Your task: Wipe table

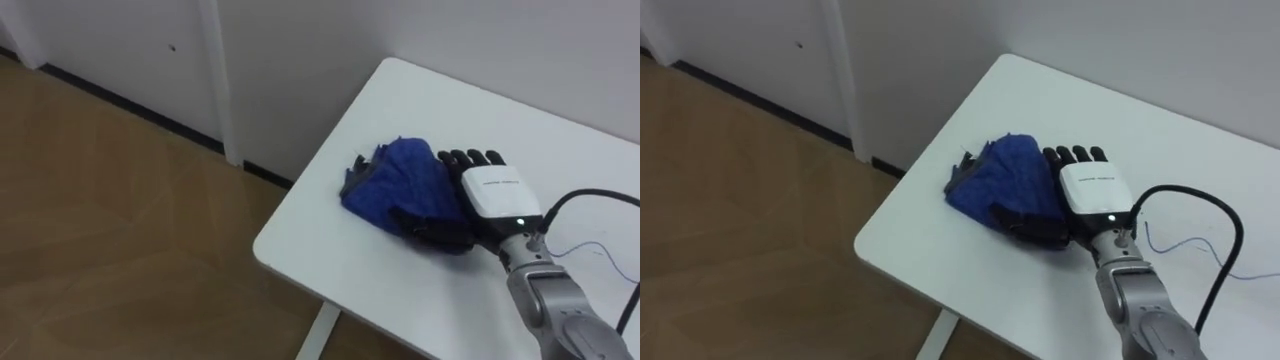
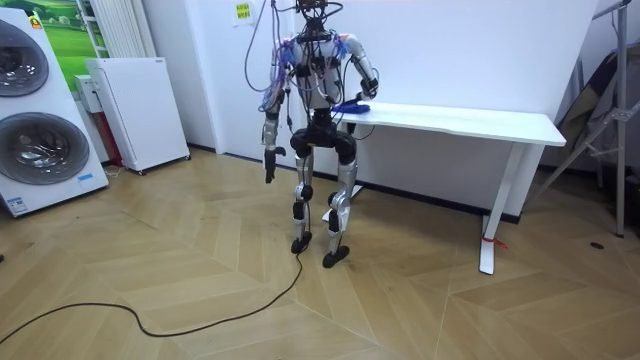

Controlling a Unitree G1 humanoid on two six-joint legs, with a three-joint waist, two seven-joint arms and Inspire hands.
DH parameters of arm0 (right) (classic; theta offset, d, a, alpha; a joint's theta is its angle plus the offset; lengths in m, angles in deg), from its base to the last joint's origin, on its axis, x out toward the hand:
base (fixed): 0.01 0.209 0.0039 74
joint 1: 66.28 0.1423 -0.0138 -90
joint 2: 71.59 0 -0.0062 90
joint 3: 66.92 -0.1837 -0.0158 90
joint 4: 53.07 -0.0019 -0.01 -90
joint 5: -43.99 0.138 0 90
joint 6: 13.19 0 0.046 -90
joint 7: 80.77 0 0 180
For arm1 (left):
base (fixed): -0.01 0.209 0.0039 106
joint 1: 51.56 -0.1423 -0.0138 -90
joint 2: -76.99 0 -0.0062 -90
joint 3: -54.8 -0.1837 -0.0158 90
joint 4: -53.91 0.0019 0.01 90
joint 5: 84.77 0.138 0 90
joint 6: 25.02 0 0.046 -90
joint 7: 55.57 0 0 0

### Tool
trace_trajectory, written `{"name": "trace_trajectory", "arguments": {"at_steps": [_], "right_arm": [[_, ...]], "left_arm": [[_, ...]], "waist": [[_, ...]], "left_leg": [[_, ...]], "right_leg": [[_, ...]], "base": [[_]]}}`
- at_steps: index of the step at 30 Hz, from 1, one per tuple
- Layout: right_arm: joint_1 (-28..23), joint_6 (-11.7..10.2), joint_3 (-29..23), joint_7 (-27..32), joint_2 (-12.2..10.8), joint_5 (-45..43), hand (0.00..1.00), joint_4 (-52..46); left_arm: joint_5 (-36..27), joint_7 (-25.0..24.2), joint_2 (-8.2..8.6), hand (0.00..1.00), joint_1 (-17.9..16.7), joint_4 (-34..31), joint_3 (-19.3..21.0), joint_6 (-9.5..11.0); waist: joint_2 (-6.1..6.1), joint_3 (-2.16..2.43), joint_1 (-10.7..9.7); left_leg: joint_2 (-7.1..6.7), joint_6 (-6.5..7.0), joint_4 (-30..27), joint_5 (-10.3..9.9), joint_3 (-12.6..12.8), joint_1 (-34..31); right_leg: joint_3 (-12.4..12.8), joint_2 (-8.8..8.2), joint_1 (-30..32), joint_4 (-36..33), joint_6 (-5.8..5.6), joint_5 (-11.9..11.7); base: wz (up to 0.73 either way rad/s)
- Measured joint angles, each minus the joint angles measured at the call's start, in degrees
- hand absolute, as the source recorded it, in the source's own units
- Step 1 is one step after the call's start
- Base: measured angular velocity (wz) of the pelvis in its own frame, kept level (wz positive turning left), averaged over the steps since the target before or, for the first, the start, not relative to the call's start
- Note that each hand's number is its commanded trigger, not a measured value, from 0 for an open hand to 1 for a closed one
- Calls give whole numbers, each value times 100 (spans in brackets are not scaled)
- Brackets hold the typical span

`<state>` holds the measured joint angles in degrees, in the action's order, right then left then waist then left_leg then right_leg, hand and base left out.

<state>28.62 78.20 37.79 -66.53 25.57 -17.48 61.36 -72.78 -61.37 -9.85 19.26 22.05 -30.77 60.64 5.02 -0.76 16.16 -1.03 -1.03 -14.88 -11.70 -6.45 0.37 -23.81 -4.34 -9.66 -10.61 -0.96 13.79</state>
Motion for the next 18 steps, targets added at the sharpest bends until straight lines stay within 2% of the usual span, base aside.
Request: {"name": "trace_trajectory", "arguments": {"at_steps": [5,13,14,15,18], "right_arm": [[184,1,0,-19,1,51,0,349],[190,-3,0,-57,1,90,0,613],[190,-4,0,-57,3,96,69,619],[190,-4,0,-57,9,136,100,644],[196,-5,-1,-57,18,362,100,802]], "left_arm": [[1,-69,-25,0,-146,-89,0,-18],[6,-115,-26,0,-371,-90,0,-30],[10,-121,-26,0,-372,-90,1,-31],[22,-138,-26,0,-372,-94,1,-31],[23,-180,-42,0,-370,-98,1,-33]], "waist": [[-40,-8,23],[-141,36,33],[-142,37,34],[-141,39,31],[-131,41,28]], "left_leg": [[-13,0,-12,0,-42,-8],[-55,4,-44,5,-135,-22],[-61,5,-44,9,-145,-23],[-69,7,-45,20,-156,-30],[-85,15,-64,33,-181,-69]], "right_leg": [[-2,-2,-21,1,-1,0],[7,-17,-33,-1,-24,14],[5,-21,-34,-1,-33,20],[2,-28,-32,-4,-35,21],[1,-35,-23,-3,-37,22]], "base": [[4],[5],[6],[6],[7]]}}
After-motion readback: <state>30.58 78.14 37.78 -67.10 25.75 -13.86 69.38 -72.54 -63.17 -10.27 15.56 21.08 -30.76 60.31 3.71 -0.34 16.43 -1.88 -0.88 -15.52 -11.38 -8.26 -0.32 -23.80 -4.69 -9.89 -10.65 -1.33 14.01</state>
